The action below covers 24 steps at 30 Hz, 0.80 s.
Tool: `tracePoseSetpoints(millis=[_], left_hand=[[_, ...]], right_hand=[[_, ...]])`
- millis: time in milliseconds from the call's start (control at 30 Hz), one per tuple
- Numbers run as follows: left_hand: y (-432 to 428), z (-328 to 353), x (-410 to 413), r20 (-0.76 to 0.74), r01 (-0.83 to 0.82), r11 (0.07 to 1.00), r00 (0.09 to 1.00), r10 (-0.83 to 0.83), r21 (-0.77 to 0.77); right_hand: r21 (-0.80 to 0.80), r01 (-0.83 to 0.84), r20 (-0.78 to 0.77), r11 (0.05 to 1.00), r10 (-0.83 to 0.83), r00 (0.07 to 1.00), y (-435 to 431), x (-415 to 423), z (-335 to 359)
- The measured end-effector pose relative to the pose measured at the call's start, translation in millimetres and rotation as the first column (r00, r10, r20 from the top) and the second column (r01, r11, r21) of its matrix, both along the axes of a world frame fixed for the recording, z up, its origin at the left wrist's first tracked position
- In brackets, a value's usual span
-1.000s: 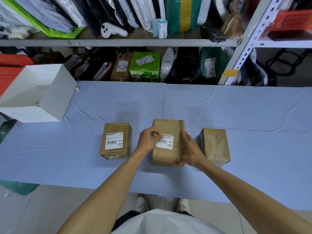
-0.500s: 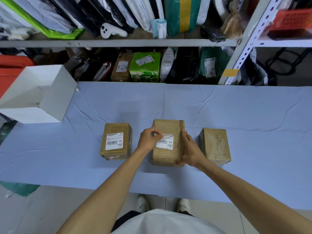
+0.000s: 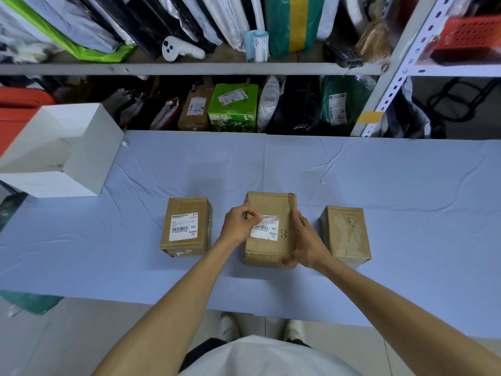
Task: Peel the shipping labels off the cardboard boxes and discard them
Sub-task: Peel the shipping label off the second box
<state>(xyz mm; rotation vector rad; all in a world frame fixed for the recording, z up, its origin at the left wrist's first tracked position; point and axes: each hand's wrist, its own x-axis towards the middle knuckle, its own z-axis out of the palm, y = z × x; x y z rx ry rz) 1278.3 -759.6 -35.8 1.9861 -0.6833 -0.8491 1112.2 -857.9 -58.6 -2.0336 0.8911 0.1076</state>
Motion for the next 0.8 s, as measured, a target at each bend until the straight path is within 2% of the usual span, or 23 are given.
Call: tracePoseSetpoints(millis=[800], left_hand=[[-1.6,-2.0,1.7,-0.018,0.014,1.000,1.000,-0.014,0.004]], right_hand=[[-0.020,-0.009,0.027,1.000,0.010,1.000,-2.1,0.7,1.8]])
